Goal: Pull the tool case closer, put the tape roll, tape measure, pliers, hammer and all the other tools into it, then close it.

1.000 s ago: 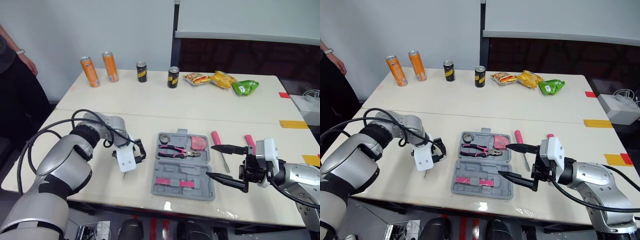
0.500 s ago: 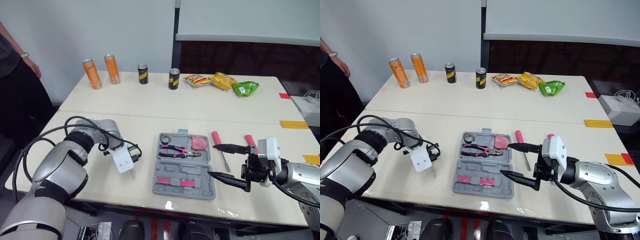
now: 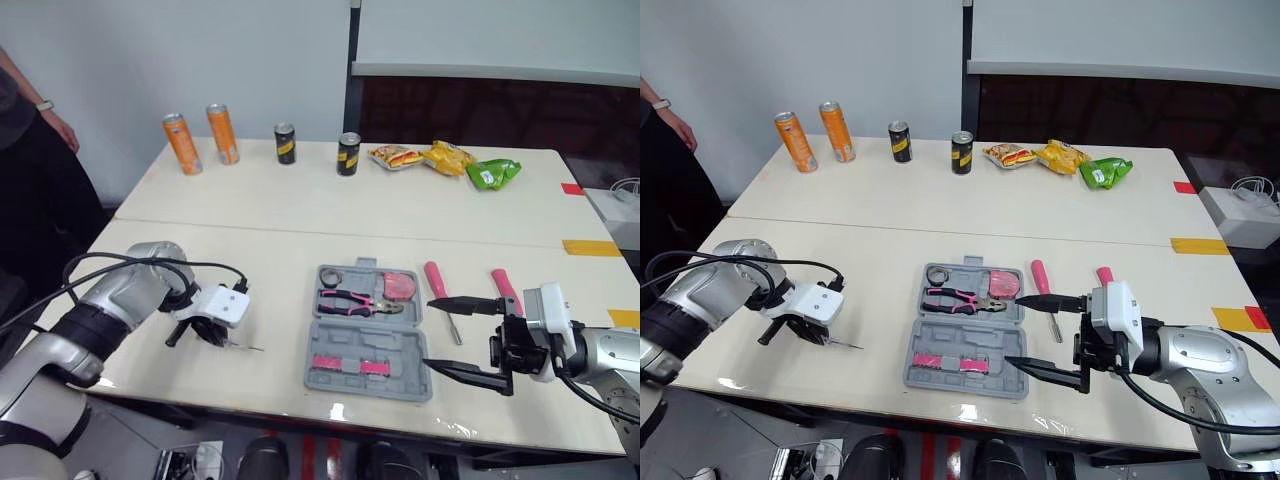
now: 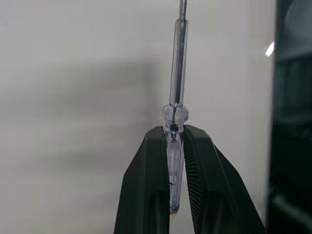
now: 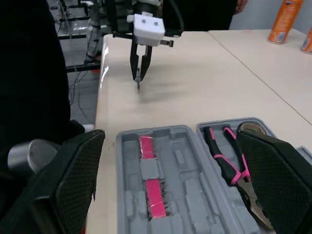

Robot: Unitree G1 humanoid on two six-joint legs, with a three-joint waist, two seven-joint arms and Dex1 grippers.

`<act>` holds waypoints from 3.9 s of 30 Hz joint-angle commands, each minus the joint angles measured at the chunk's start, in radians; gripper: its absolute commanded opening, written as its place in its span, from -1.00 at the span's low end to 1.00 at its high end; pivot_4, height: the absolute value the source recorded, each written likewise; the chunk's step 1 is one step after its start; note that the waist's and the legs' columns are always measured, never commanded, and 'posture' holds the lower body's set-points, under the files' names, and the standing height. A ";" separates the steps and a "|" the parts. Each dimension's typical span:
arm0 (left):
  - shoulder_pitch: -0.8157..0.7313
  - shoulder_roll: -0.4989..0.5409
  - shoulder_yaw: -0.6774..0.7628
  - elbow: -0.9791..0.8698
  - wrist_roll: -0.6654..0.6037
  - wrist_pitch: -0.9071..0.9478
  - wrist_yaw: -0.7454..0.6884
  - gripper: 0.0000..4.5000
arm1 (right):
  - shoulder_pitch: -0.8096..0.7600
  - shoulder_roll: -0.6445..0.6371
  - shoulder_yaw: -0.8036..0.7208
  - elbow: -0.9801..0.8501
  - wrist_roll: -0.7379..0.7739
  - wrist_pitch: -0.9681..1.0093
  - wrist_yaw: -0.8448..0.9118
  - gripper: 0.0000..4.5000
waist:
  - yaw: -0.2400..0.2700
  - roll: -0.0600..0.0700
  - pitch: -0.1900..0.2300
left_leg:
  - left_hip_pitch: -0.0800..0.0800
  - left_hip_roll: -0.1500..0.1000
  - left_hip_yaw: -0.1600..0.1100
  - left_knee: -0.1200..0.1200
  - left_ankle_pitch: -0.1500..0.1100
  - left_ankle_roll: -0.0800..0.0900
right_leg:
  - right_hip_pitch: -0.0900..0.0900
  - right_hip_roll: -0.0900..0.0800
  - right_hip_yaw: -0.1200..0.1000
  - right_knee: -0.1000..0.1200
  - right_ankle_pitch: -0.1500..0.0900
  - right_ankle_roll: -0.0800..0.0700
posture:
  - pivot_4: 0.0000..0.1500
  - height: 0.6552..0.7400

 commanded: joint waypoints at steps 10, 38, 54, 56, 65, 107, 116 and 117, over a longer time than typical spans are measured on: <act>0.001 -0.110 0.261 -0.327 -0.252 1.199 0.280 -1.00 | 0.048 -0.047 -0.061 -0.095 0.069 0.004 0.052 1.00 | -0.006 0.000 0.000 | 0.000 0.000 0.000 -0.001 0.001 0.002 | 0.002 0.001 0.000 -0.001 0.000 0.000 | 1.00 1.00; 0.044 -0.357 0.610 -0.044 -1.163 1.283 1.729 0.16 | 0.134 -0.048 -0.090 -0.113 0.081 -0.007 0.039 1.00 | -0.005 0.000 0.000 | -0.016 -0.003 -0.013 0.002 0.001 0.009 | 0.004 0.001 -0.012 -0.015 0.002 0.003 | 1.00 1.00; 0.507 -0.196 0.610 -0.807 -0.935 0.961 1.701 0.43 | 0.135 -0.061 -0.160 -0.113 0.126 0.064 -0.016 1.00 | -0.023 -0.003 0.001 | -0.014 -0.002 -0.015 0.002 -0.001 0.010 | 0.008 0.000 -0.014 -0.019 0.001 0.006 | 1.00 1.00; 0.520 -0.183 0.553 -0.796 -0.846 0.881 1.647 0.43 | 0.135 -0.067 -0.167 -0.117 0.145 0.089 -0.022 1.00 | -0.021 -0.003 0.002 | -0.013 -0.001 -0.016 0.002 0.000 0.010 | 0.008 0.000 -0.015 -0.019 0.001 0.006 | 1.00 1.00; 0.496 -0.179 0.358 -0.529 -0.502 0.472 1.302 0.43 | 0.157 -0.063 -0.206 -0.132 0.176 0.124 -0.033 1.00 | -0.025 -0.003 0.001 | -0.011 -0.002 -0.016 0.001 -0.001 0.010 | 0.008 0.000 -0.015 -0.019 0.001 0.008 | 1.00 1.00; 0.297 -0.294 0.300 -0.327 -0.247 0.688 1.015 -0.52 | 0.178 -0.031 -0.206 -0.121 0.127 0.050 -0.006 1.00 | -0.024 0.005 -0.004 | -0.006 -0.004 -0.011 0.002 0.001 0.011 | 0.010 -0.002 -0.010 -0.015 0.004 0.005 | 1.00 1.00; 0.322 -0.286 0.284 -0.294 -0.201 0.615 0.963 -1.00 | 0.162 -0.018 -0.186 -0.105 0.117 0.037 0.000 1.00 | -0.025 0.006 -0.004 | -0.006 -0.004 -0.011 0.002 0.001 0.011 | 0.011 -0.002 -0.010 -0.015 0.004 0.005 | 1.00 1.00; 0.328 -0.285 0.288 -0.298 -0.198 0.612 0.959 -1.00 | 0.162 -0.016 -0.184 -0.103 0.115 0.033 0.000 1.00 | -0.025 0.006 -0.004 | -0.006 -0.004 -0.011 0.002 0.001 0.011 | 0.010 -0.002 -0.010 -0.015 0.004 0.005 | 1.00 1.00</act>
